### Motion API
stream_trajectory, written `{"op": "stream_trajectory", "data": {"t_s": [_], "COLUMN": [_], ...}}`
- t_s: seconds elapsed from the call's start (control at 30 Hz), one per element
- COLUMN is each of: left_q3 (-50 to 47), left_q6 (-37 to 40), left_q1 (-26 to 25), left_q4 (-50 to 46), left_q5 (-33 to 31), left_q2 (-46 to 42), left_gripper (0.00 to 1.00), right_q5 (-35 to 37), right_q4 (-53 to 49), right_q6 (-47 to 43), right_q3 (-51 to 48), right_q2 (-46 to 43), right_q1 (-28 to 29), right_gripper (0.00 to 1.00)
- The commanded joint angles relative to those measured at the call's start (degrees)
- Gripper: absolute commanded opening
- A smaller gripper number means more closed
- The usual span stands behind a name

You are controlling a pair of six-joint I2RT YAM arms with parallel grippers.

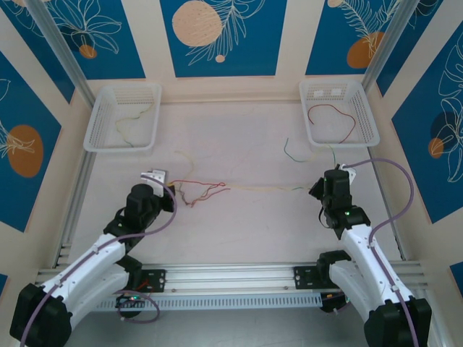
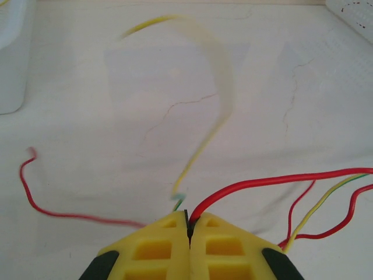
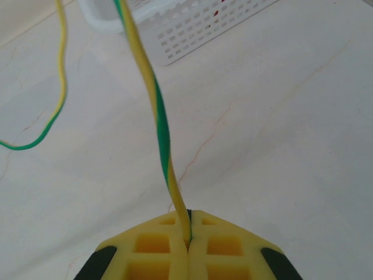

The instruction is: Untangle the cables

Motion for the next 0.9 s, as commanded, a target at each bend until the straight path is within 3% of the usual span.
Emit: {"op": "stream_trajectory", "data": {"t_s": [0.0,0.17,0.27,0.5,0.87], "left_q3": [3.85,10.2,15.12,28.01,34.33], "left_q6": [-0.5,-0.06,0.36,3.63,2.41], "left_q1": [1.85,1.72,0.69,-7.92,-17.88], "left_q4": [-0.53,-1.79,-2.33,-4.26,-1.35], "left_q5": [0.12,7.23,12.91,16.75,19.95], "left_q2": [1.65,5.97,9.31,19.64,27.92], "left_gripper": [0.0,0.0,0.0,0.0,0.0], "right_q5": [4.5,10.08,9.39,13.53,17.86], "right_q4": [-0.08,-0.72,2.52,6.82,1.96], "right_q6": [0.58,0.41,-2.57,-4.66,0.93], "right_q3": [0.62,1.68,1.97,3.16,5.71], "right_q2": [-0.4,1.01,1.45,6.09,10.11], "right_q1": [-0.47,3.84,7.21,16.49,17.39], "right_gripper": [0.0,0.0,0.0,0.0,0.0]}}
